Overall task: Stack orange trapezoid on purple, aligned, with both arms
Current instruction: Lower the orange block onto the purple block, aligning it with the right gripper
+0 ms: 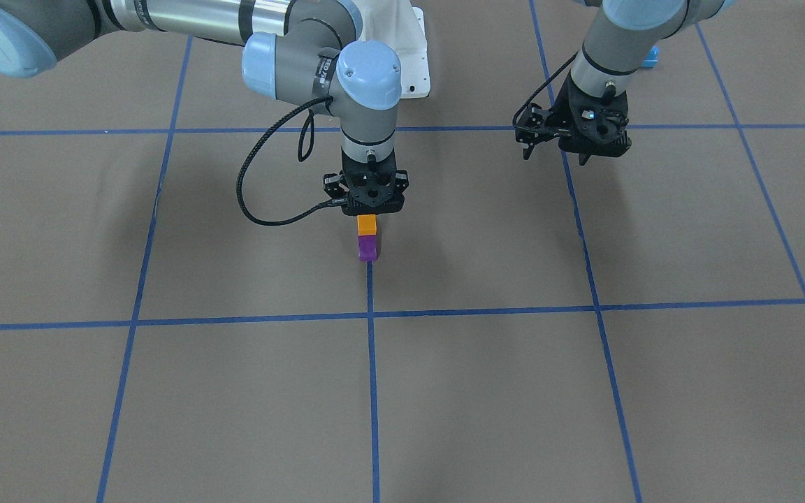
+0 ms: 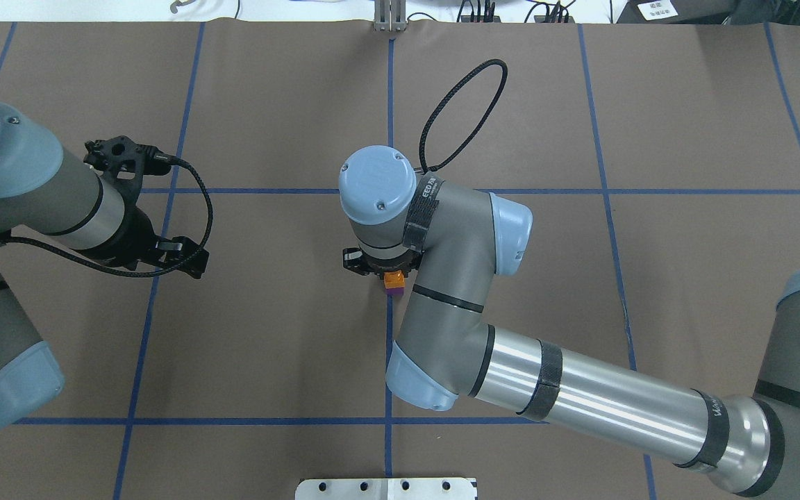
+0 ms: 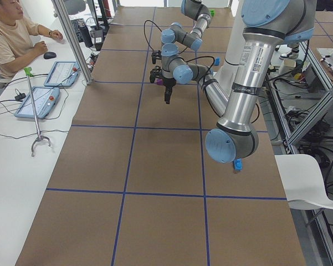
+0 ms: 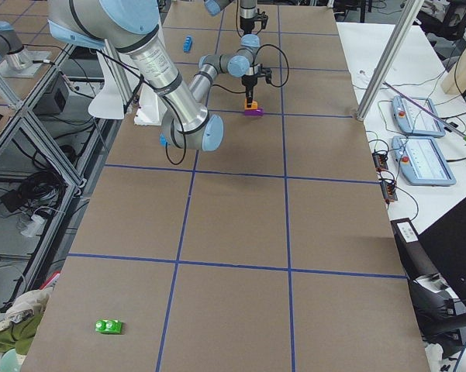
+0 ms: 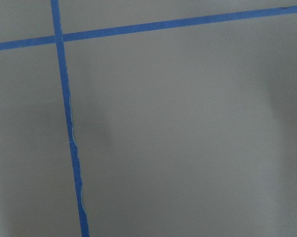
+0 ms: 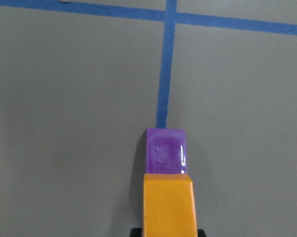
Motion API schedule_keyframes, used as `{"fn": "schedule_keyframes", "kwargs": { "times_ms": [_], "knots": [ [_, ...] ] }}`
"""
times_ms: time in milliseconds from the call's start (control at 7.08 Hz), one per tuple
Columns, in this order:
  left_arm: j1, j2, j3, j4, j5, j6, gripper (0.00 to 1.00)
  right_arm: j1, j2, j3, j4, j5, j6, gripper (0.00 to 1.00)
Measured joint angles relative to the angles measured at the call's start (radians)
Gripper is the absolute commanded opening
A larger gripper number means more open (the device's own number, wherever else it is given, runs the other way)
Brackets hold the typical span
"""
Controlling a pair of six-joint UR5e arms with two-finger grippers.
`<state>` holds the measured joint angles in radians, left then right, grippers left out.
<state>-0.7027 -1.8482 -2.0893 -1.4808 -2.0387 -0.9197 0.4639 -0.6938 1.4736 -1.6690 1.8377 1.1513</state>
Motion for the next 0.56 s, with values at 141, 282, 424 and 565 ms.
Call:
{"fn": "schedule_keyframes", "kwargs": {
  "times_ms": [141, 282, 424, 565],
  "knots": [
    [0.0, -0.002, 0.0, 0.0, 0.0, 0.0, 1.0, -0.004, -0.001, 0.0, 0.0, 0.0, 0.006, 1.0],
    [0.0, -0.004, 0.0, 0.0, 0.0, -0.001, 1.0, -0.01, -0.001, 0.0, 0.001, -0.001, 0.009, 1.0],
    [0.0, -0.004, 0.0, 0.001, 0.0, -0.001, 1.0, -0.011, 0.0, 0.003, 0.001, -0.002, 0.007, 1.0],
    [0.0, -0.005, 0.0, 0.001, 0.0, 0.0, 1.0, -0.007, 0.002, 0.01, 0.002, 0.001, 0.004, 1.0]
  ]
}}
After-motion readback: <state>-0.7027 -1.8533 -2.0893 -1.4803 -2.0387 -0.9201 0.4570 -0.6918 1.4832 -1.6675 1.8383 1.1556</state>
